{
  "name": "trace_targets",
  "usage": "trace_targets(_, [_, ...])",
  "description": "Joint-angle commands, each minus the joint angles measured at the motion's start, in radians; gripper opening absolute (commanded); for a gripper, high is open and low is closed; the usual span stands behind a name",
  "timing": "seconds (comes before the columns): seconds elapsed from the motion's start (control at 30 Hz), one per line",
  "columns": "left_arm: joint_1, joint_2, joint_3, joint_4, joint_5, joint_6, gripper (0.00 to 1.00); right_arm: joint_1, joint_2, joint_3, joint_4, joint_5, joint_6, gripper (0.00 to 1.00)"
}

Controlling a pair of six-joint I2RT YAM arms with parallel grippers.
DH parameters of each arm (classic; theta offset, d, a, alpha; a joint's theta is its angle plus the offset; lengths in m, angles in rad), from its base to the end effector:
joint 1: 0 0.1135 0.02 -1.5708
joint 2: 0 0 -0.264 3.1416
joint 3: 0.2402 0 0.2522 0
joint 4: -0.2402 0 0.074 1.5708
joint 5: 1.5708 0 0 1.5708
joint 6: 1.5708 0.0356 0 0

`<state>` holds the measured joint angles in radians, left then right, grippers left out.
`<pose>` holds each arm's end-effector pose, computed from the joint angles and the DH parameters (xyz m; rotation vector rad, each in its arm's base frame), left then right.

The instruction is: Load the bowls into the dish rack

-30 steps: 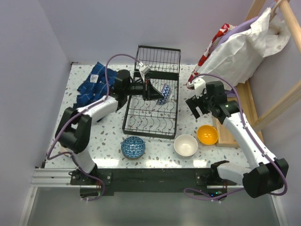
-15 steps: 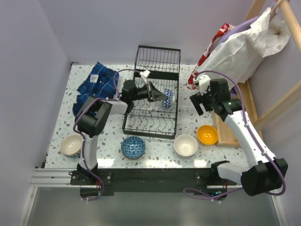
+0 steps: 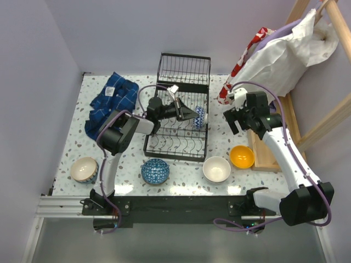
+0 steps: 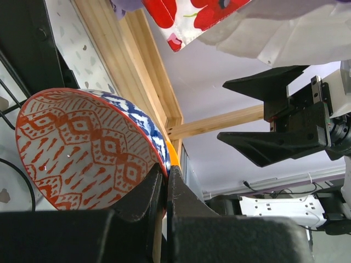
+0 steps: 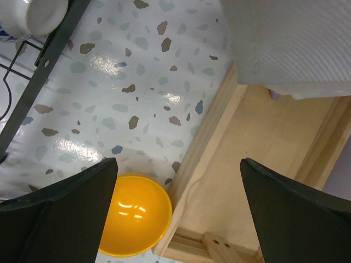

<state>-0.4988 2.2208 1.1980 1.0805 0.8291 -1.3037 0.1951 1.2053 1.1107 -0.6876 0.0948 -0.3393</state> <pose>0.3883 -0.2414 0.1515 0.0656 1.9405 -1.9424 0.2487 0.0457 0.3195 -0.5770 2.2841 -0.1820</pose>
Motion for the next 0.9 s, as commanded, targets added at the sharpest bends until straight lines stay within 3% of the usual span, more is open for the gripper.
trace_targets(0.0, [-0.012, 0.016, 0.032, 0.050, -0.007, 0.021, 0.00, -0.006, 0.002, -0.002, 0.003, 0.003, 0.013, 0.99])
trace_targets(0.53, [0.005, 0.010, 0.064, -0.205, 0.005, 0.233, 0.03, -0.006, -0.030, -0.038, 0.023, -0.012, 0.020, 0.99])
trace_targets(0.63, [0.008, 0.026, 0.058, -0.177, 0.037, 0.236, 0.08, -0.006, -0.035, -0.040, 0.011, -0.018, 0.020, 0.99])
trace_targets(0.77, [0.003, 0.060, 0.038, 0.020, 0.097, 0.156, 0.00, -0.006, -0.035, -0.034, -0.004, -0.024, 0.020, 0.99])
trace_targets(0.87, [-0.004, 0.056, 0.018, 0.091, 0.093, 0.106, 0.00, -0.006, -0.029, -0.025, -0.016, -0.024, 0.017, 0.99])
